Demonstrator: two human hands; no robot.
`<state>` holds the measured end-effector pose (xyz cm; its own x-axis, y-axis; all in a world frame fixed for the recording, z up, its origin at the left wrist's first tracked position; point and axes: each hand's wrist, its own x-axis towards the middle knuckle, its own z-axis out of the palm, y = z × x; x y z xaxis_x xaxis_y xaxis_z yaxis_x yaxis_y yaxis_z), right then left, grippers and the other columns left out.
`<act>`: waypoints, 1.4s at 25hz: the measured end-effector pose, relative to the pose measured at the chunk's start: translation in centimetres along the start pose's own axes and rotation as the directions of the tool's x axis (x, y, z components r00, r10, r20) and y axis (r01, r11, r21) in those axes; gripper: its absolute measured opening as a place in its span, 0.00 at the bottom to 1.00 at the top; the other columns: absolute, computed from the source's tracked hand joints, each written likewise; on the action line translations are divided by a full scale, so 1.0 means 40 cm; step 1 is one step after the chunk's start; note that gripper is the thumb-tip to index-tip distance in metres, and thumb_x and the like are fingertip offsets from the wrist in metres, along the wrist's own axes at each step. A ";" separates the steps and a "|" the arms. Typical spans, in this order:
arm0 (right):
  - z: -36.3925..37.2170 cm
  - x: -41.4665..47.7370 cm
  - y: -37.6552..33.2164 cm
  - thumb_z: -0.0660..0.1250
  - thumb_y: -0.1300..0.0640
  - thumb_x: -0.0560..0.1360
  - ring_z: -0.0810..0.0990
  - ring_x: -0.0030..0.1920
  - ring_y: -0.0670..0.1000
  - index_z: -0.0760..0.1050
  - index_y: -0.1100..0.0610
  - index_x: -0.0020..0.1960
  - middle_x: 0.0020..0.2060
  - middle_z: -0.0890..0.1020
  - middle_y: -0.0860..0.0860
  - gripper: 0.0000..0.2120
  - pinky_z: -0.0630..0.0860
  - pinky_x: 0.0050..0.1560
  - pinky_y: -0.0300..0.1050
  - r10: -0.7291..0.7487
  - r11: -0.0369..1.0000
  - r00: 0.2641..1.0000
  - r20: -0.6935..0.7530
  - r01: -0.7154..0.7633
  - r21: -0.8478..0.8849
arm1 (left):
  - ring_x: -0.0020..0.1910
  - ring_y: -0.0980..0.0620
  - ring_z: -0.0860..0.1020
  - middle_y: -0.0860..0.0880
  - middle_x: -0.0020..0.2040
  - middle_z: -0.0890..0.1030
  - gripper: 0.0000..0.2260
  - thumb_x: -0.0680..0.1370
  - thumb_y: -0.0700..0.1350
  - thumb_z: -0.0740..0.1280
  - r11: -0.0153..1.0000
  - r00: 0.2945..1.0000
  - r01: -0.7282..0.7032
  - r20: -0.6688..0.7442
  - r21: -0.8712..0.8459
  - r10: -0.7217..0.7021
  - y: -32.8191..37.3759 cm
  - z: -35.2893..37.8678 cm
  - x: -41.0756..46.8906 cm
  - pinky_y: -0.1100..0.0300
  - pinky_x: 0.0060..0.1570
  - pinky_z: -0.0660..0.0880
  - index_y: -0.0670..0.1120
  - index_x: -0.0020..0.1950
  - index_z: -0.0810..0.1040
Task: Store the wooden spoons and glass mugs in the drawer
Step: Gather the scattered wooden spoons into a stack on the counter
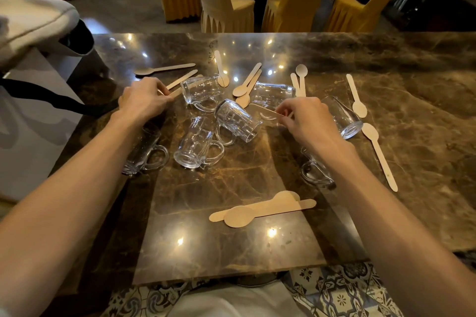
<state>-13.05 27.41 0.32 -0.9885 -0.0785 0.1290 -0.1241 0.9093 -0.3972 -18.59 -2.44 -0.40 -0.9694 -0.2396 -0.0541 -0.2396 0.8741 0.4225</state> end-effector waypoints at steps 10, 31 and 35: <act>-0.044 -0.050 -0.039 0.71 0.58 0.73 0.79 0.46 0.50 0.82 0.54 0.52 0.45 0.83 0.50 0.09 0.69 0.45 0.40 -0.230 0.972 0.967 -0.110 0.234 0.016 | 0.49 0.52 0.78 0.49 0.49 0.81 0.10 0.73 0.52 0.70 0.936 0.973 -0.132 -0.225 -0.325 0.059 0.016 -0.069 -0.033 0.56 0.47 0.75 0.51 0.52 0.80; -0.018 -0.267 -0.105 0.65 0.57 0.76 0.77 0.53 0.52 0.79 0.50 0.60 0.52 0.81 0.48 0.13 0.75 0.50 0.51 -0.347 0.938 0.937 0.048 0.346 0.017 | 0.40 0.52 0.80 0.54 0.40 0.83 0.03 0.71 0.52 0.72 0.764 0.941 -0.311 -0.069 -0.566 0.331 0.087 -0.025 -0.376 0.52 0.41 0.76 0.57 0.44 0.82; 0.017 -0.314 -0.102 0.71 0.60 0.72 0.80 0.49 0.54 0.81 0.52 0.56 0.48 0.83 0.49 0.13 0.78 0.45 0.52 -0.355 0.935 0.935 -0.017 0.355 -0.015 | 0.40 0.60 0.79 0.59 0.40 0.82 0.05 0.69 0.56 0.71 0.775 0.945 -0.284 -0.027 -0.565 0.326 0.069 0.015 -0.417 0.59 0.41 0.75 0.58 0.44 0.81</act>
<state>-0.20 24.42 -0.30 -0.8785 -0.3890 0.2773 -0.4653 0.8283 -0.3122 -3.11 4.23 1.14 -0.9927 0.0476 0.1110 0.1198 0.5066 0.8538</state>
